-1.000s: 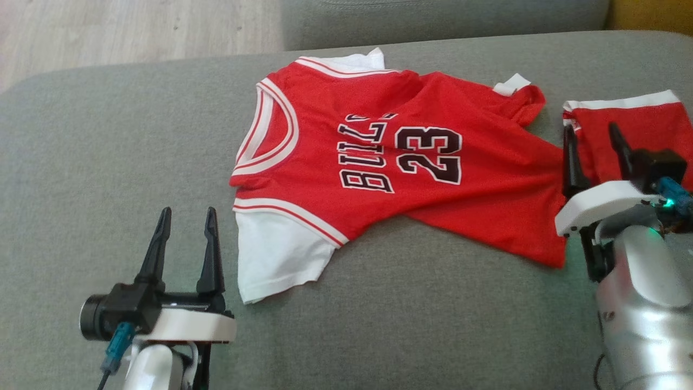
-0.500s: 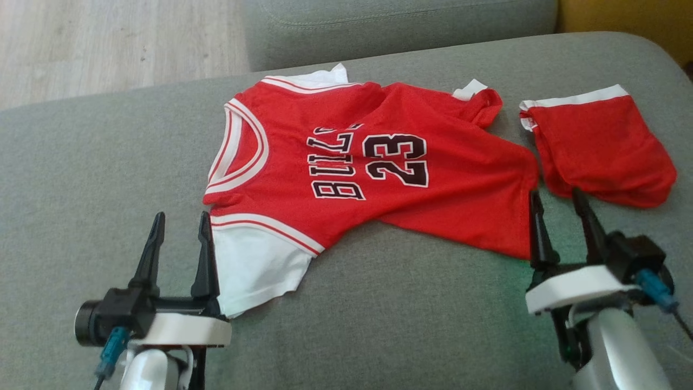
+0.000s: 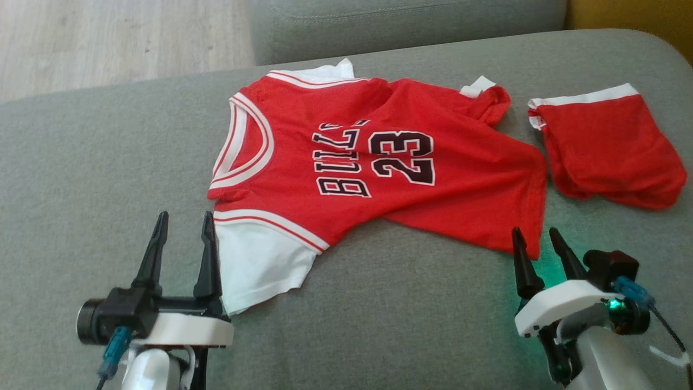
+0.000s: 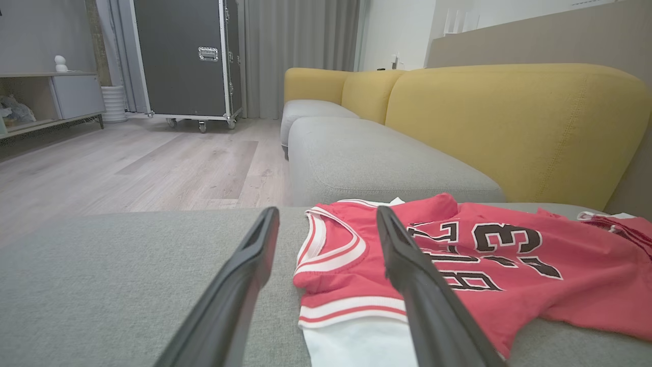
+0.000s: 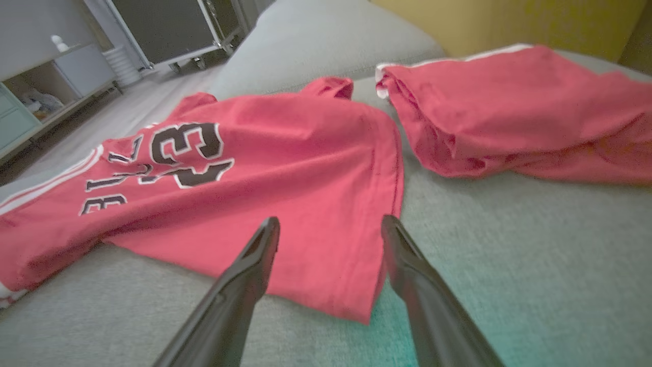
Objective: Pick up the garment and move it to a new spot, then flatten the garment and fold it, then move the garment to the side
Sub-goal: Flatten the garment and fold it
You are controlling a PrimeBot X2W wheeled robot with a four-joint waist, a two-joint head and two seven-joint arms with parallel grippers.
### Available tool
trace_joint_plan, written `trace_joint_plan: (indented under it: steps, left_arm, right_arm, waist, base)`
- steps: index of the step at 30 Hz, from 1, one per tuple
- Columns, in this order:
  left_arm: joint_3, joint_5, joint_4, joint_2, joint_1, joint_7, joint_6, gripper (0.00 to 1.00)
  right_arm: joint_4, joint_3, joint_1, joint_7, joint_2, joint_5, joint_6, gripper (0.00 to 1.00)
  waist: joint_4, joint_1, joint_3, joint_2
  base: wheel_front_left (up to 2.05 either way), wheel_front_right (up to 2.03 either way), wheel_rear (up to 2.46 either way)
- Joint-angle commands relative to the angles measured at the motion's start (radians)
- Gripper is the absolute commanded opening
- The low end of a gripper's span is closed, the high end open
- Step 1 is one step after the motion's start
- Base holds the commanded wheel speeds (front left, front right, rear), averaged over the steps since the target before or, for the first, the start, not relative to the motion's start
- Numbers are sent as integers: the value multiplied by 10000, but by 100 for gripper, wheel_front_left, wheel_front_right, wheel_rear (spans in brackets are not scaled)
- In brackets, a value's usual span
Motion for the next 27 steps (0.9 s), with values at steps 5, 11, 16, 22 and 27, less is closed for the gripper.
trace_joint_plan:
  steps: [5, 11, 16, 22, 27]
  left_arm:
    - [173, 121, -247, 8, -352, -97, -33, 100]
    - [116, 95, -220, 4, -382, -97, -15, 100]
    - [192, 112, -186, 3, -322, -97, 4, 100]
    - [270, 171, -154, 2, -246, -97, 9, 100]
    - [181, 185, -121, 1, -196, -97, -5, 100]
  right_arm:
    - [889, -255, -854, 289, -17, -85, -19, 100]
    - [2166, -346, -1281, 399, -17, 9, -19, 100]
    - [2723, -184, -1571, 198, -17, -252, -19, 0]
    - [2662, -1688, -1688, 2, -17, -1938, -19, 0]
    - [2291, -2500, -1596, 187, -17, -2634, -19, 0]
  waist:
    - [272, 0, 123, -1]
    - [455, 0, 203, -1]
    - [387, 0, 155, -1]
    - [101, 0, 3, -1]
    - [-85, 0, -55, -1]
  base:
    - [0, 0, 0]
    - [0, 0, 0]
    - [0, 0, 0]
    - [0, 0, 0]
    - [0, 0, 0]
